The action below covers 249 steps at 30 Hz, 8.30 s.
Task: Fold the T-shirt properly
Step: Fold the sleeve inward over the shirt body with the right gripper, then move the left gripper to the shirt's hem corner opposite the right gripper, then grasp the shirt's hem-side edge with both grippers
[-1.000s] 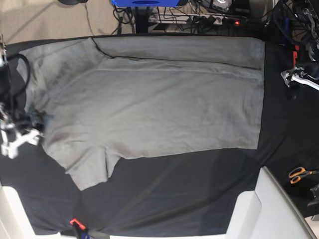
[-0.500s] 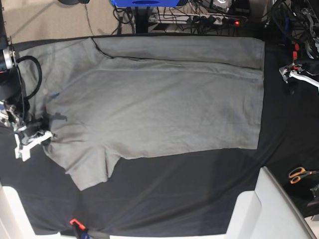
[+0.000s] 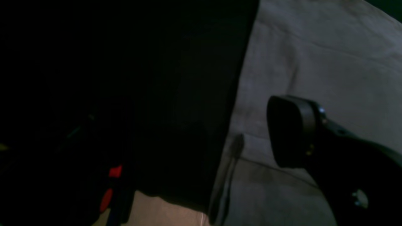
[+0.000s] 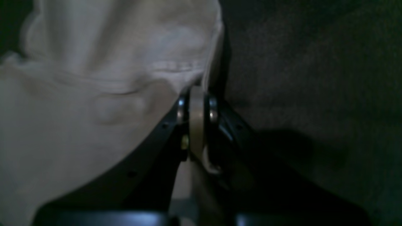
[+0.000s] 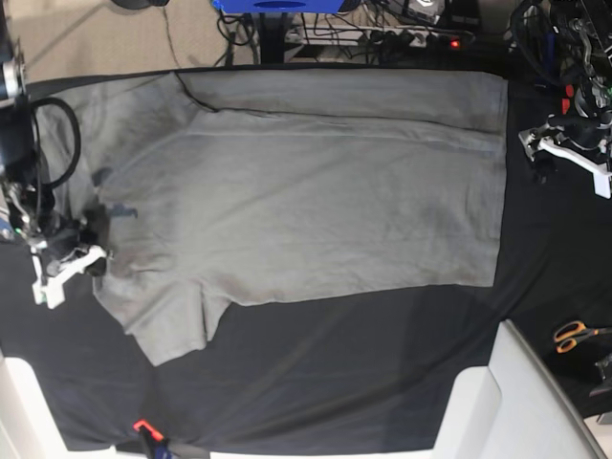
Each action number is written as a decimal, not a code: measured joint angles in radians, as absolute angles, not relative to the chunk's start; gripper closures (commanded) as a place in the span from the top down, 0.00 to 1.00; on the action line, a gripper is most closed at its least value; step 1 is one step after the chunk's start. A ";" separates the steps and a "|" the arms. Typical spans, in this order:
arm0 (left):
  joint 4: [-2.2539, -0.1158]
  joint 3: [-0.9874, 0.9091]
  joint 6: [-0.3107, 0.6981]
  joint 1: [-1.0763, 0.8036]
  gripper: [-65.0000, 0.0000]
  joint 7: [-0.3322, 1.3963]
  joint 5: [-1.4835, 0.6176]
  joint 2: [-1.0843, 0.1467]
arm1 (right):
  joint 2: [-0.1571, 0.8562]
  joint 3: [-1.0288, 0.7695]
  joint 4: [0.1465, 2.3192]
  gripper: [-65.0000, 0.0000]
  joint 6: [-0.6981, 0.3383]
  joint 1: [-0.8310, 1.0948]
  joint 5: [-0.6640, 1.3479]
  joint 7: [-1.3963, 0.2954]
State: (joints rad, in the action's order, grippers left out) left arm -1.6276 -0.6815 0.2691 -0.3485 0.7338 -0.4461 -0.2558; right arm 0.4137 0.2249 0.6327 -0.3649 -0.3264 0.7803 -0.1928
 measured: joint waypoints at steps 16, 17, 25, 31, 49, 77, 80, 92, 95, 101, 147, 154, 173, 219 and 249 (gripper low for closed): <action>-1.626 -0.681 0.270 -0.347 1.00 0.734 -0.448 -0.255 | 0.406 -0.082 1.162 0.00 -0.366 -0.027 0.778 -0.536; -1.626 -0.681 0.270 -0.346 1.00 0.734 -0.448 -0.255 | 0.406 -0.095 1.181 0.00 -0.366 -0.011 0.777 -0.552; -1.626 -0.681 0.269 -0.346 1.00 0.734 -0.448 -0.255 | 0.381 -0.172 1.278 0.00 -0.366 0.090 0.780 -0.624; -1.626 -0.681 0.270 -0.346 1.00 0.734 -0.445 -0.256 | 0.334 -0.252 1.305 0.33 -0.363 0.112 0.772 -0.742; -1.625 -0.682 0.270 -0.328 1.00 0.734 -0.445 -0.258 | 0.300 -0.115 0.528 0.70 -0.418 -0.511 0.457 -0.410; -1.589 -0.681 0.270 -0.315 1.00 0.730 -0.448 -0.264 | 0.217 -0.034 0.187 0.18 -0.411 -0.619 0.359 -0.112; -1.513 -0.682 0.270 -0.267 1.00 0.729 -0.445 -0.272 | 0.215 -0.035 0.187 0.00 -0.412 -0.616 0.358 -0.120; -1.120 -0.522 0.269 0.082 1.00 0.723 -0.443 -0.356 | 0.215 -0.035 0.187 0.00 -0.413 -0.614 0.360 -0.119; -0.980 -0.464 0.270 0.174 1.00 0.726 -0.410 -0.373 | 0.214 -0.035 0.187 0.00 -0.412 -0.614 0.358 -0.118; -0.909 -0.416 0.267 0.226 1.00 0.722 -0.344 -0.336 | 0.216 -0.035 0.187 0.00 -0.413 -0.614 0.358 -0.122; -0.776 -0.379 0.270 0.236 0.00 0.585 -0.370 -0.326 | 0.218 -0.034 0.255 0.00 -0.417 -0.572 0.358 -0.130; -0.915 -0.455 0.274 0.159 0.00 0.723 -0.369 -0.311 | 0.218 -0.034 0.255 0.00 -0.416 -0.572 0.358 -0.131; -1.110 -0.470 0.269 0.043 0.42 0.756 -0.345 -0.307 | 0.215 -0.034 0.255 0.00 -0.416 -0.572 0.358 -0.128; -0.463 -0.273 0.270 0.443 0.00 0.408 -0.369 -0.349 | 0.218 -0.034 0.257 0.00 -0.417 -0.570 0.358 -0.127; -0.837 -0.270 0.263 0.416 0.00 0.670 -0.345 -0.380 | 0.216 -0.035 0.383 0.00 -0.412 -0.556 0.358 -0.077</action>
State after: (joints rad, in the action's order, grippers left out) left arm -0.8368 -0.2695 0.2630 0.4160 0.6697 -0.3454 -0.3798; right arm 0.2157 -0.0353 0.3828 -0.4122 -0.5556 0.3580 -0.0772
